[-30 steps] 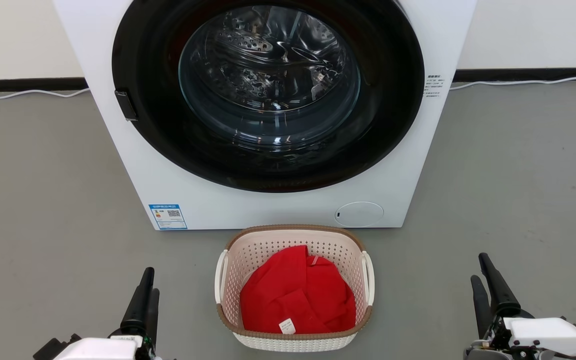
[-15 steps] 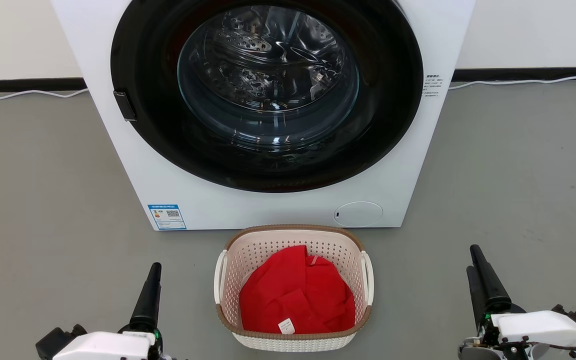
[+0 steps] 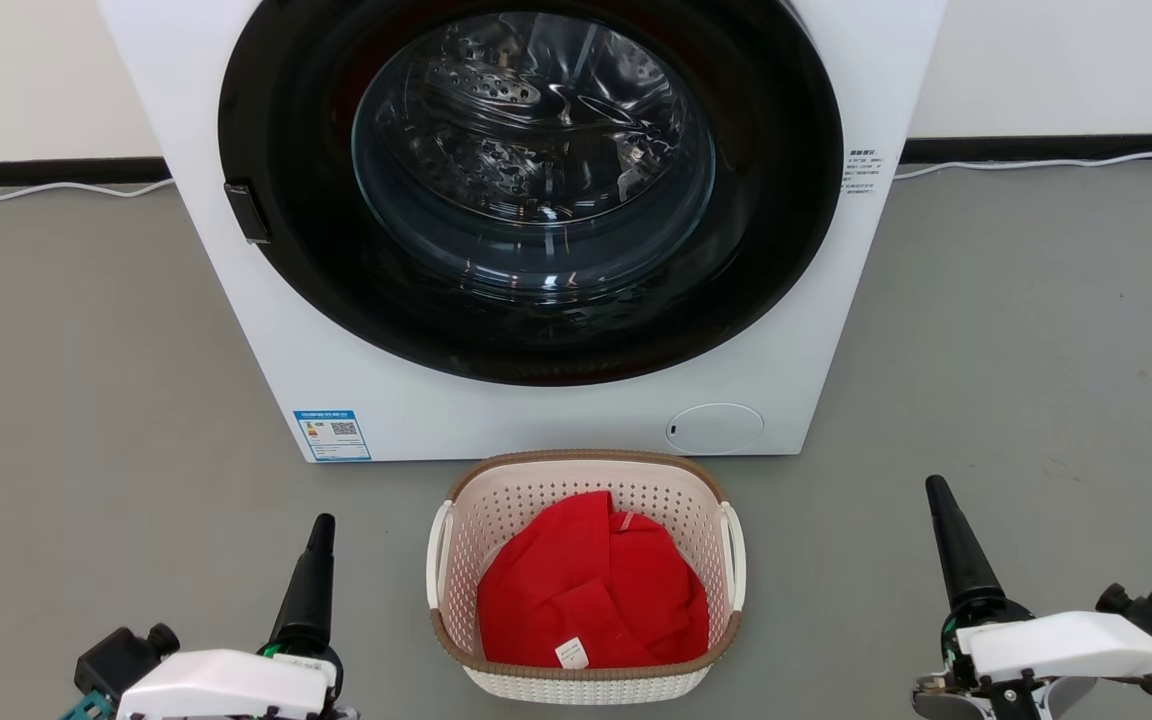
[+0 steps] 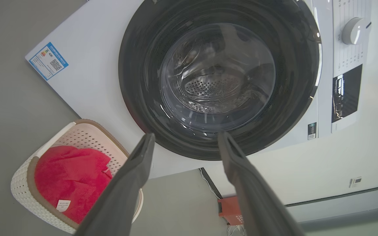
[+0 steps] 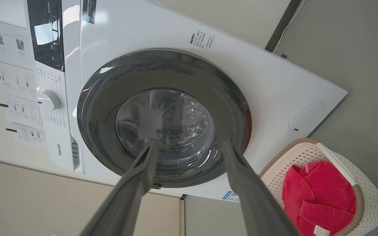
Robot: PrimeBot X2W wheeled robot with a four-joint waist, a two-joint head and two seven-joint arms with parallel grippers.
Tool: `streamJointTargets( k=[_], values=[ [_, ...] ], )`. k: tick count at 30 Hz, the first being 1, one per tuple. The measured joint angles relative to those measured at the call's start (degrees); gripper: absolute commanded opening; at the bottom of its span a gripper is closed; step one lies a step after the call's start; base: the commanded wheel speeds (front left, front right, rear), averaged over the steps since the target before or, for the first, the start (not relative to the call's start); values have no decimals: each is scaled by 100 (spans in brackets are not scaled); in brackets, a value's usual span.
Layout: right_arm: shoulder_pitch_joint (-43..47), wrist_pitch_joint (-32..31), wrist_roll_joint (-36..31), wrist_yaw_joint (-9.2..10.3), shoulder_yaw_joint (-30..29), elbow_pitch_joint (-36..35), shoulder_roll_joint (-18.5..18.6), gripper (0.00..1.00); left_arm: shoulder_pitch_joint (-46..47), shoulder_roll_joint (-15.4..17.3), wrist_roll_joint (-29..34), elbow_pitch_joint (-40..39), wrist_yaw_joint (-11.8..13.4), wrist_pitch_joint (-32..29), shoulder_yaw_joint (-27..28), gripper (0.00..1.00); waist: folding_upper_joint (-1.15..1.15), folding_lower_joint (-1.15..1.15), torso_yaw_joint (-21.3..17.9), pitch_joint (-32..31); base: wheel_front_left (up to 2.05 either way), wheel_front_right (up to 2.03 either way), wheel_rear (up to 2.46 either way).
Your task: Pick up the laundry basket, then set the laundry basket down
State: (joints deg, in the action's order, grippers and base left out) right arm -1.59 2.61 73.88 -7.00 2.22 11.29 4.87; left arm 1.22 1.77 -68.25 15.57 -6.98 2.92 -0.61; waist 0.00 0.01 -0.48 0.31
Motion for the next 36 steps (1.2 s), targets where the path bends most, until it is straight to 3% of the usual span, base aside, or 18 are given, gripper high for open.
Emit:
streamJointTargets(
  k=[17,36],
  values=[
    [-107,257,-1612,-3,263,-168,118,100,65,8,1591,37,4,263,-89,100,0,0,-8,11,0,0,0],
    [-113,578,-3497,-5,214,-197,82,100,167,21,3136,38,253,553,-311,100,0,0,-29,8,0,0,0]
  ],
)
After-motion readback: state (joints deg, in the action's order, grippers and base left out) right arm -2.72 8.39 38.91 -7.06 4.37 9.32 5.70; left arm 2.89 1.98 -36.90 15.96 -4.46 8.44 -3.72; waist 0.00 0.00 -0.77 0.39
